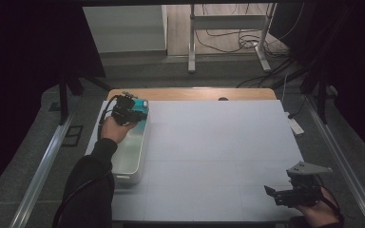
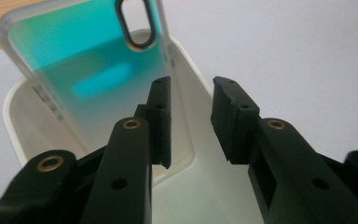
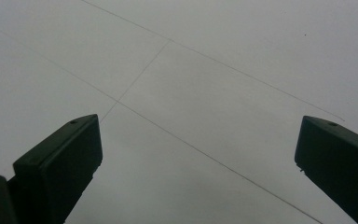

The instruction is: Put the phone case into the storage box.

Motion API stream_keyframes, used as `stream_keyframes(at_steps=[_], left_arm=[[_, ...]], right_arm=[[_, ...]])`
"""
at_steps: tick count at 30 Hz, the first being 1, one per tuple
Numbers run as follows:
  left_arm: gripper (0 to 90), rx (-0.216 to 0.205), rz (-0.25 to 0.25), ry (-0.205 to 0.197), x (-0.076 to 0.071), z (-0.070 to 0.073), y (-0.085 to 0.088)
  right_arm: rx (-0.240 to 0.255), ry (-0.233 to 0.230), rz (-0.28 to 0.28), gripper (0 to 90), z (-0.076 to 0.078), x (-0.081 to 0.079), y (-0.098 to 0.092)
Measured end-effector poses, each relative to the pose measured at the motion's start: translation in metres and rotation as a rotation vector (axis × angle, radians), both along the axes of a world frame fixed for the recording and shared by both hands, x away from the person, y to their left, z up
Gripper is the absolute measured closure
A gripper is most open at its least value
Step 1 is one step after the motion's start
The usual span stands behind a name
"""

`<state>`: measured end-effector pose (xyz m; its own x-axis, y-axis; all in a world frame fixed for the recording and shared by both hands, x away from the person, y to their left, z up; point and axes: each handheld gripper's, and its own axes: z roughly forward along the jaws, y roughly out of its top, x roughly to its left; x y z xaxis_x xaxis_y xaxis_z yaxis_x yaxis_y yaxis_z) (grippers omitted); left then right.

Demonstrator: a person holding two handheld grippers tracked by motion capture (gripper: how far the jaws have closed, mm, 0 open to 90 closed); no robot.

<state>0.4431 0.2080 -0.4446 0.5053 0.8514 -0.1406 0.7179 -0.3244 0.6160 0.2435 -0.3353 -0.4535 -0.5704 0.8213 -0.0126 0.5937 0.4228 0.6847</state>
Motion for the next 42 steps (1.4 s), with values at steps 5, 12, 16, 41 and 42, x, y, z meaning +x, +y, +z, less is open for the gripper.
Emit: stream_keyframes(at_steps=[5, 12, 16, 41, 42], left_arm=[[64.6, -0.013, -0.007, -0.009, -0.002, 0.001, 0.001], [59.0, -0.046, 0.000, -0.032, -0.006, 0.004, 0.004], [54.9, -0.058, 0.000, -0.043, -0.009, 0.005, 0.005], [20.6, -0.111, 0.002, -0.114, -0.027, 0.011, 0.005], [20.0, -0.114, -0.001, -0.115, -0.028, 0.010, 0.005]], right_arm=[[-0.002, 0.001, 0.001, 0.6, 0.000, 0.000, 0.000], [-0.003, 0.002, 0.002, 0.6, 0.000, 0.000, 0.000], [-0.003, 0.002, 0.003, 0.6, 0.000, 0.000, 0.000], [-0.006, 0.003, 0.001, 0.6, 0.000, 0.000, 0.001], [-0.006, 0.003, 0.001, 0.6, 0.000, 0.000, 0.001]])
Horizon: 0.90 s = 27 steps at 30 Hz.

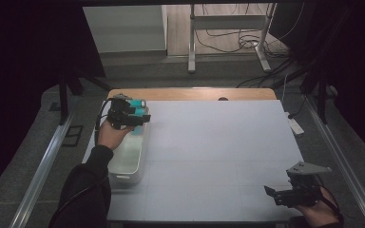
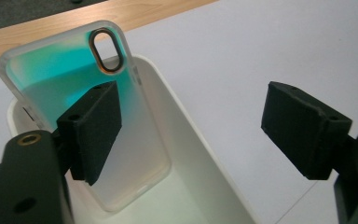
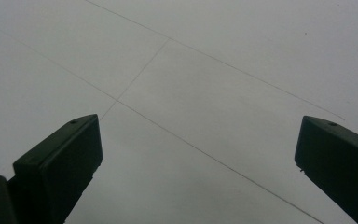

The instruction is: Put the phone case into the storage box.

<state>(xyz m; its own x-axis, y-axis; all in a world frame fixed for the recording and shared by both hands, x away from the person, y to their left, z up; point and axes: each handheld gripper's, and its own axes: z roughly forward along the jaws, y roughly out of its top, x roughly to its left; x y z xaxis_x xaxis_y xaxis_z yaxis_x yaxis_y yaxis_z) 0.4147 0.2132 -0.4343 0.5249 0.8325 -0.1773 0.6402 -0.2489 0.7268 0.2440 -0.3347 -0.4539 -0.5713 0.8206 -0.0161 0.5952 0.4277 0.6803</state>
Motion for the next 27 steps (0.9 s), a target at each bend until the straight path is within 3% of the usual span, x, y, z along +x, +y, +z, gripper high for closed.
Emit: stream_keyframes(at_steps=[27], left_arm=[[5.4, 0.023, -0.044, -0.046, -0.025, 0.001, -0.008]], right_arm=[[-0.003, -0.001, -0.001, 0.5, 0.000, 0.000, 0.000]])
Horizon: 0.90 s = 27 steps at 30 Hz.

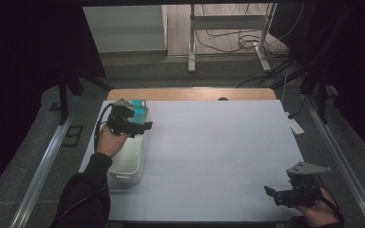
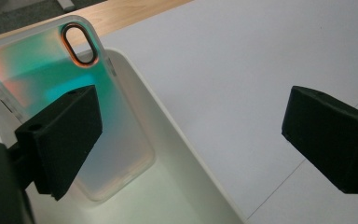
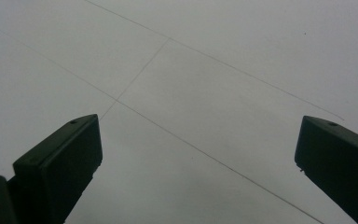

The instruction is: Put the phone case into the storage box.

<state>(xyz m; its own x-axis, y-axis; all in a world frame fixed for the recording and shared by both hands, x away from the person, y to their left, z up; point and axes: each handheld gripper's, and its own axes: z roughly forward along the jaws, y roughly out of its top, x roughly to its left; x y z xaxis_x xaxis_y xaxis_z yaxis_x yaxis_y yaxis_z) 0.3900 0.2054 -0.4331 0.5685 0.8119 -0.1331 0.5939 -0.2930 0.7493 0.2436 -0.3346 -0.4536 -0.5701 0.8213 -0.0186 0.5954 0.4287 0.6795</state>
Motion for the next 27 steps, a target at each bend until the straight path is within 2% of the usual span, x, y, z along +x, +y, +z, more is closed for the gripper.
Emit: stream_keyframes(at_steps=[17, 27], left_arm=[[3.8, 0.022, -0.018, -0.013, -0.014, -0.006, -0.004], [3.4, -0.007, -0.027, -0.021, -0.024, -0.004, -0.005]], right_arm=[[-0.003, 0.001, 0.000, 0.6, 0.000, 0.000, 0.000], [-0.002, -0.001, -0.002, 0.5, 0.000, 0.000, 0.000]])
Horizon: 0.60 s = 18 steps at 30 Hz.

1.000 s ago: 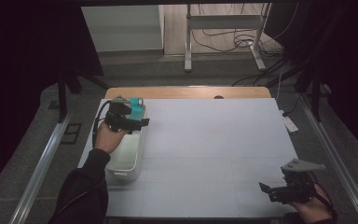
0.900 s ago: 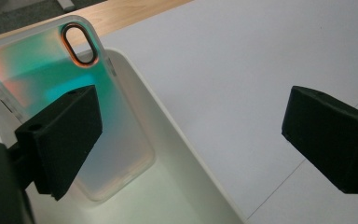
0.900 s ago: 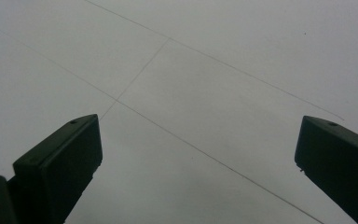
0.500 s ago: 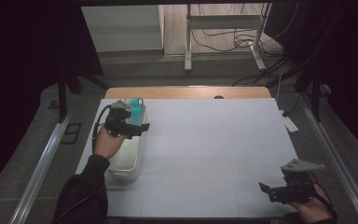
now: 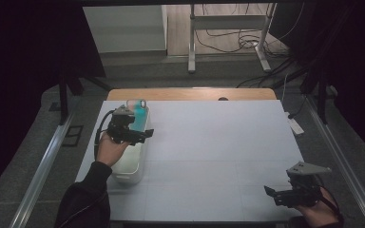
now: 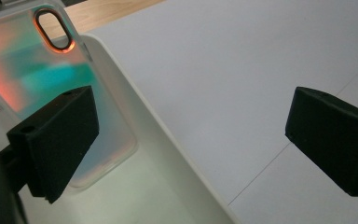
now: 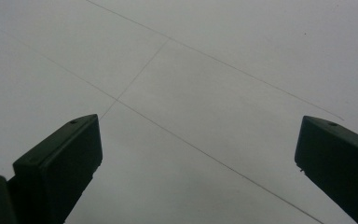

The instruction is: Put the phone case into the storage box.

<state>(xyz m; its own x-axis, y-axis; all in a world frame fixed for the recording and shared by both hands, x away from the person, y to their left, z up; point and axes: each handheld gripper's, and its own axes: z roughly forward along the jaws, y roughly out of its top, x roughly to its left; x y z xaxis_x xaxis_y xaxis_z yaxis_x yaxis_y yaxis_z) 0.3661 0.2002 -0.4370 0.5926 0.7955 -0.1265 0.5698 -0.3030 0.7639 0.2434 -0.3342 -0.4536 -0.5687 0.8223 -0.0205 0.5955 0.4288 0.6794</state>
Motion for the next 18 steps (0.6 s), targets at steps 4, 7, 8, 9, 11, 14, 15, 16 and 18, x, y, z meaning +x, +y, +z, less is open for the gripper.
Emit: stream_keyframes(at_steps=[4, 7, 8, 9, 11, 14, 15, 16, 18], left_arm=[[3.1, -0.001, -0.003, -0.007, -0.005, 0.001, 0.000], [2.6, -0.003, -0.004, -0.006, -0.007, 0.001, 0.000], [2.5, -0.004, -0.004, -0.008, -0.008, 0.001, 0.000], [2.3, -0.004, -0.004, -0.008, -0.008, 0.001, 0.000], [1.9, -0.005, -0.004, -0.010, -0.011, 0.001, 0.000], [1.6, -0.005, -0.003, -0.010, -0.013, 0.000, 0.000], [1.3, -0.006, -0.003, -0.010, -0.014, 0.000, 0.001], [1.2, -0.006, -0.002, -0.011, -0.015, 0.000, 0.001], [0.9, -0.009, -0.002, -0.012, -0.017, 0.000, 0.001]], right_arm=[[0.003, -0.001, -0.001, 0.2, 0.000, 0.000, 0.000], [0.006, -0.001, -0.005, 0.0, 0.000, 0.000, -0.001], [0.006, -0.001, -0.005, 0.0, 0.000, -0.001, -0.001], [0.006, -0.001, -0.005, 0.0, 0.000, -0.001, -0.001], [0.007, -0.003, -0.009, 0.0, 0.001, -0.001, -0.001], [0.009, -0.003, -0.010, 0.0, 0.001, -0.001, -0.001], [0.009, -0.004, -0.010, 0.0, 0.001, -0.001, -0.001], [0.010, -0.004, -0.010, 0.0, 0.001, -0.001, -0.002], [0.011, -0.003, -0.011, 0.0, 0.001, -0.001, -0.002]])
